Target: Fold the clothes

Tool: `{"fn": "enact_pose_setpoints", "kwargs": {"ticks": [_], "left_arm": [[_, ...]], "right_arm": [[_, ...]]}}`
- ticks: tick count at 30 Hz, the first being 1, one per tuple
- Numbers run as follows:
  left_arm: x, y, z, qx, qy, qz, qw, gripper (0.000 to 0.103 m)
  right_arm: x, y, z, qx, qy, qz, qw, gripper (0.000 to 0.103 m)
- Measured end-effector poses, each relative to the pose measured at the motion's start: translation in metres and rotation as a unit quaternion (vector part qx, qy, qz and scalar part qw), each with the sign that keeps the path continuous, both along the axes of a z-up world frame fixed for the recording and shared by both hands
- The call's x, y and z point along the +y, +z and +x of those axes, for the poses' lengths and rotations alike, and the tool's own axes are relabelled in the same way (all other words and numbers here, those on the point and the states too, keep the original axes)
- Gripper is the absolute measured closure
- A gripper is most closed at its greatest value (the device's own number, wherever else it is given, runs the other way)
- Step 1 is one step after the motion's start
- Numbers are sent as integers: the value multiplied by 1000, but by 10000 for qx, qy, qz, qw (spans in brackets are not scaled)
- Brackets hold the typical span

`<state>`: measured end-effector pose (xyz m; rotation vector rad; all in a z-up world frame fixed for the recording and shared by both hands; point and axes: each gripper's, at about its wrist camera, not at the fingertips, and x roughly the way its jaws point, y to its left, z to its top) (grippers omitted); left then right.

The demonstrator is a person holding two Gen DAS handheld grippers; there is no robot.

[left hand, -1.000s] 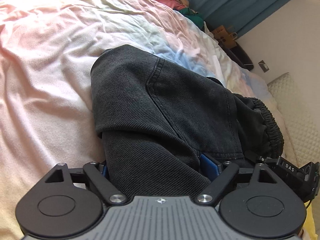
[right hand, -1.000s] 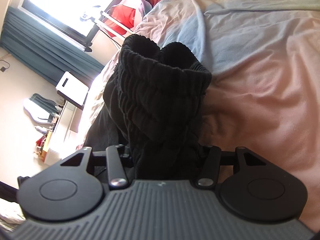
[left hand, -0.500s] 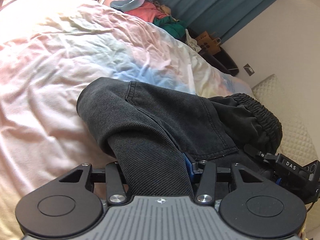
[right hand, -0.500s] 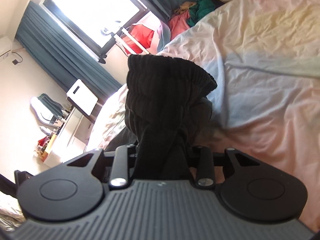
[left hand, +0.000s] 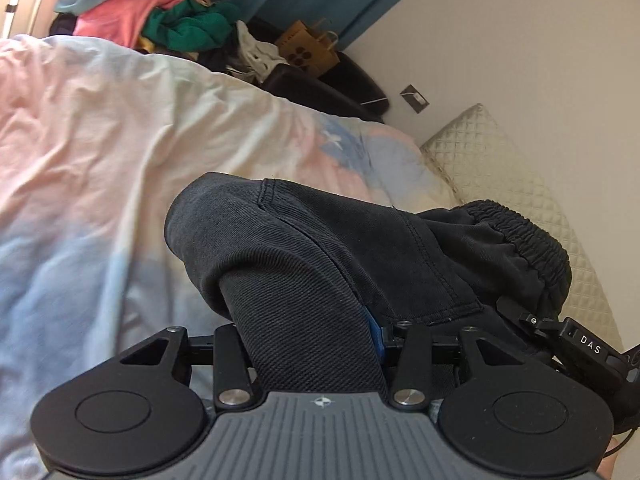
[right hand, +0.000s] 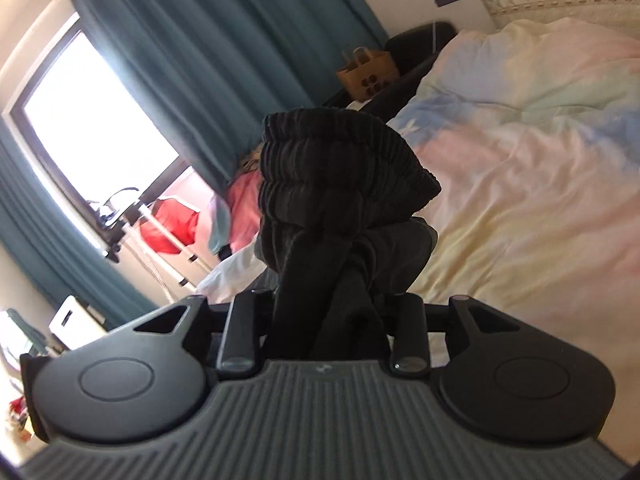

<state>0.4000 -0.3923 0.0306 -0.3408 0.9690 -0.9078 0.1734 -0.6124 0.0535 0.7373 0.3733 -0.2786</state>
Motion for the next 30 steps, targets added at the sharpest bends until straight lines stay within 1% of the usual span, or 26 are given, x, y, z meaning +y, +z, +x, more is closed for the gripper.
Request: {"fn": "enact_pose_setpoints", "kwargs": {"ticks": [2,5,8,12,15,17,19,21,23,24,25,28,30], "left_arm": [[-43,-9,18,-3,-141,8,9999,57],[-81,-31,34,-50,-339,269,9991,57],[-100,-62,44,-22,-451,568,9974,57],[-96,-97,39,-108,-604,830,9947,55],[-90,-119,31,-226,-723,1002,9921,47],[-83,-128,23,-364,-719,1005,9917,34],[-74,-133,15,-501,-646,964,9920,27],[-67,-117,9,-617,-503,1041,9914,21],[-61,-102,2,-732,-360,1118,9904,11],[-57,-94,-1,-789,-288,1156,9897,9],[-54,-86,-4,-847,-216,1194,9890,7],[-44,-63,-14,-1014,-10,1298,9863,7],[-36,-37,-23,-1171,36,1295,9846,6]], "right_arm": [[-37,-5,10,36,-237,-32,9997,68],[-72,-35,22,124,-435,135,9989,68],[-88,-73,31,326,-565,345,9973,68],[-85,-110,20,390,-561,409,9968,68],[-70,-133,0,569,-554,493,9956,67],[-63,-151,-13,629,-648,653,9938,64],[-61,-167,-24,598,-768,867,9915,61],[-63,-173,-30,547,-852,1100,9888,58],[-65,-168,-33,616,-944,1266,9855,54],[-65,-164,-36,673,-1006,1301,9841,53],[-63,-156,-39,769,-1089,1228,9834,53],[-49,-125,-48,1031,-1226,847,9834,53],[-42,-103,-59,1045,-1293,537,9846,53]]}}
